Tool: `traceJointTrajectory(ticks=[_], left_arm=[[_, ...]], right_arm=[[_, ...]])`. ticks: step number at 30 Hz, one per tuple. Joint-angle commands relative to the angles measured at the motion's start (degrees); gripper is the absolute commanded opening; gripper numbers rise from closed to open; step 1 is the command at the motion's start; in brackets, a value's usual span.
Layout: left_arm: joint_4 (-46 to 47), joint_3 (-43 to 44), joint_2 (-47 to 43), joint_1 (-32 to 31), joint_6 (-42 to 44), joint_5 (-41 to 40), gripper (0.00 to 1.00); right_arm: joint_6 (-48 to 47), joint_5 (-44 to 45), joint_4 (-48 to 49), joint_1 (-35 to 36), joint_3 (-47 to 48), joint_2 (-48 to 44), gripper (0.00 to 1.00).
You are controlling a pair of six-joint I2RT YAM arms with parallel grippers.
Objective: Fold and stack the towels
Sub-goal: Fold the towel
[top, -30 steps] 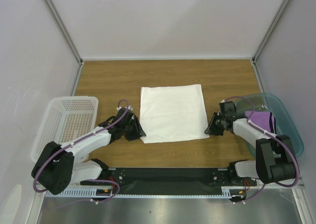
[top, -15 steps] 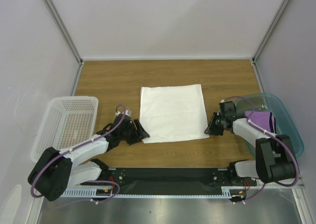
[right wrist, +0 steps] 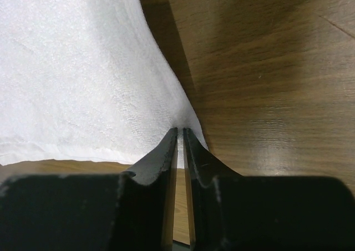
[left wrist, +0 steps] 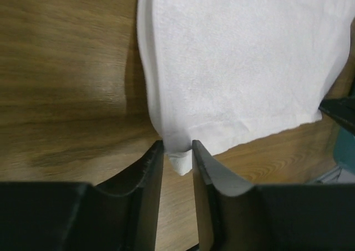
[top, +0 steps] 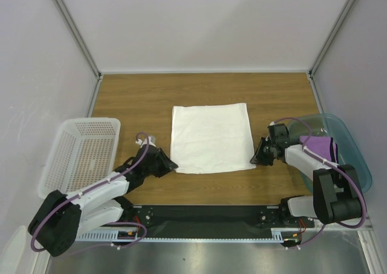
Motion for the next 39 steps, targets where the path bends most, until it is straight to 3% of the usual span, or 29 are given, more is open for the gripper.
traceJointTrajectory(ticks=[1, 5, 9, 15, 21, 35, 39], left_arm=[[-8.4, 4.8, -3.1, -0.4, 1.0, -7.6, 0.30], [-15.8, 6.6, -7.0, -0.4, 2.5, -12.1, 0.27], [-18.5, 6.9, -8.6, -0.5, 3.8, -15.4, 0.16], [-15.7, 6.5, -5.0, -1.8, 4.6, -13.0, 0.20], [-6.5, 3.3, -2.3, -1.9, 4.6, -8.6, 0.36], [-4.5, 3.5, 2.5, -1.9, 3.5, -7.4, 0.37], [-3.6, 3.7, 2.5, -1.9, 3.4, -6.7, 0.28]], right_arm=[[-1.3, 1.7, -1.8, 0.6, -1.7, 0.8, 0.14], [-1.0, 1.7, -1.4, 0.7, -2.2, 0.8, 0.14], [-0.8, 1.6, -1.2, 0.7, -2.6, 0.8, 0.14], [-0.7, 1.5, -1.5, 0.9, -2.3, 0.5, 0.15], [-0.7, 1.8, -2.0, 1.0, -2.2, 0.1, 0.15], [-0.7, 2.1, -2.6, 1.0, -2.0, -0.2, 0.14], [-0.7, 2.1, -2.7, 1.0, -2.0, -0.2, 0.14]])
